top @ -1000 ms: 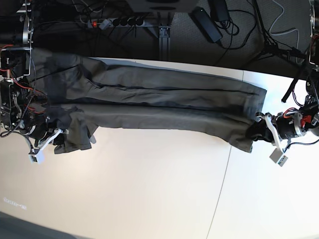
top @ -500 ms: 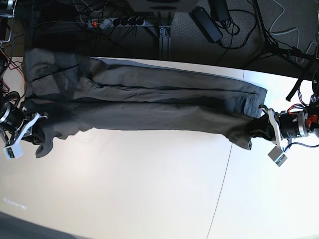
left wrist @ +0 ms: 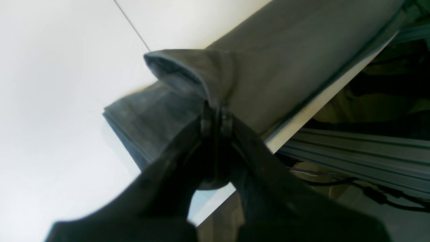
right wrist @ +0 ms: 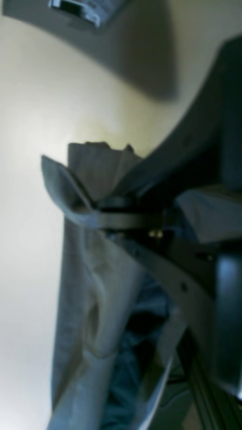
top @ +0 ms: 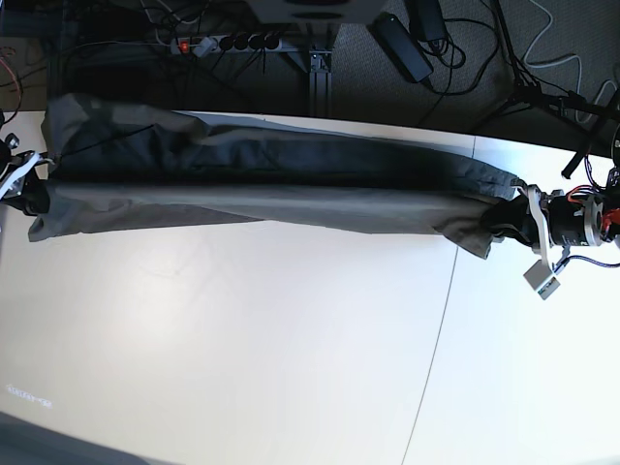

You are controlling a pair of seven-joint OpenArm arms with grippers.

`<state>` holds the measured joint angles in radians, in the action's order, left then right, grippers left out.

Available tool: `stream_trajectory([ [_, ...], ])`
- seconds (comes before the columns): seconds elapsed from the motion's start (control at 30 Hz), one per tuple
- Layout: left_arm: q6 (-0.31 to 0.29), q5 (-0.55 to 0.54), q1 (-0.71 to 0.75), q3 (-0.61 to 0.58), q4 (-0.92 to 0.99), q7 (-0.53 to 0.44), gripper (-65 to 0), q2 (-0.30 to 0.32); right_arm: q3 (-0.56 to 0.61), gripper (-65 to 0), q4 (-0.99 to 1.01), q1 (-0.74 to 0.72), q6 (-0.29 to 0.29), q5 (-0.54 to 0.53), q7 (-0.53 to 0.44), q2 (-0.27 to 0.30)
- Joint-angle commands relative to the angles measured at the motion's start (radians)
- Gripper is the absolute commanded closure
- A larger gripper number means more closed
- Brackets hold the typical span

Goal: Fold the T-shirt properly
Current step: 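Lift both hem corners and fold them over toward the collar, then open both grippers to release the folded shirt, then regrasp the folded shirt's ends with both grippers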

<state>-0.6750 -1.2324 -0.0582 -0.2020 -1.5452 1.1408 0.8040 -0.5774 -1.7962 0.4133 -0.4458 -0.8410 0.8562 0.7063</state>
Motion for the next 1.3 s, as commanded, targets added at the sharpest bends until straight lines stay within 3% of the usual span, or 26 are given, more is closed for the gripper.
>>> stream_trajectory([
  [0.0, -0.023, -0.021, -0.016, 0.011, -0.013, -0.010, 0.0, 0.025, -0.013, 0.0, -0.015, 0.008, -0.068, -0.005, -0.018, 0.023],
  [0.17, -0.023, -0.034, -0.016, 0.011, -0.013, -0.006, 0.0, 0.025, -0.013, 0.0, -0.012, 0.016, -0.067, 0.003, -0.019, 0.000],
  [0.3, -0.023, -0.032, -0.006, 0.011, -0.013, 0.008, -20.3, 0.025, -0.013, 0.0, -0.008, 0.016, -0.067, 0.008, -0.027, -0.017],
  [0.4, -0.023, -0.031, 0.017, 0.011, -0.013, 0.008, -25.5, 0.025, -0.013, 0.0, -0.005, 0.016, -0.067, 0.027, -0.048, -0.036],
  [0.53, -0.023, -0.019, 0.045, 0.011, -0.013, -0.003, -25.5, 0.025, -0.013, -31.4, -0.005, 0.015, -0.067, 0.083, -0.075, -0.060],
  [0.6, -0.023, -0.004, 0.044, 0.017, -0.013, -0.016, -25.5, 0.025, -0.013, -37.4, -0.006, 0.013, -0.067, 0.097, -0.087, -0.065],
  [0.9, -0.023, -0.006, 0.045, 0.277, -0.013, -0.037, -25.8, 0.025, -0.014, -37.3, -0.007, -0.027, -0.067, 0.087, -0.096, -0.075],
  [1.1, -0.023, 0.002, 0.123, 0.326, -0.013, -0.074, -38.0, 0.025, -0.014, -35.4, -0.008, -0.036, -0.068, -0.006, -0.070, -0.078],
  [1.17, -0.023, 0.043, 0.168, 0.326, -0.013, -0.133, -38.0, 0.024, -0.014, -23.8, -0.008, -0.036, -0.068, -0.005, -0.070, -0.085],
  [1.23, -0.023, 0.089, 0.202, 0.326, -0.013, -0.183, -38.0, 0.024, -0.014, -1.9, -0.007, -0.036, -0.068, -0.007, -0.071, -0.097],
  [1.27, -0.023, 0.103, 0.215, 0.326, -0.013, -0.200, -38.0, 0.024, -0.014, 0.0, -0.007, -0.036, -0.068, -0.008, -0.071, -0.104],
])
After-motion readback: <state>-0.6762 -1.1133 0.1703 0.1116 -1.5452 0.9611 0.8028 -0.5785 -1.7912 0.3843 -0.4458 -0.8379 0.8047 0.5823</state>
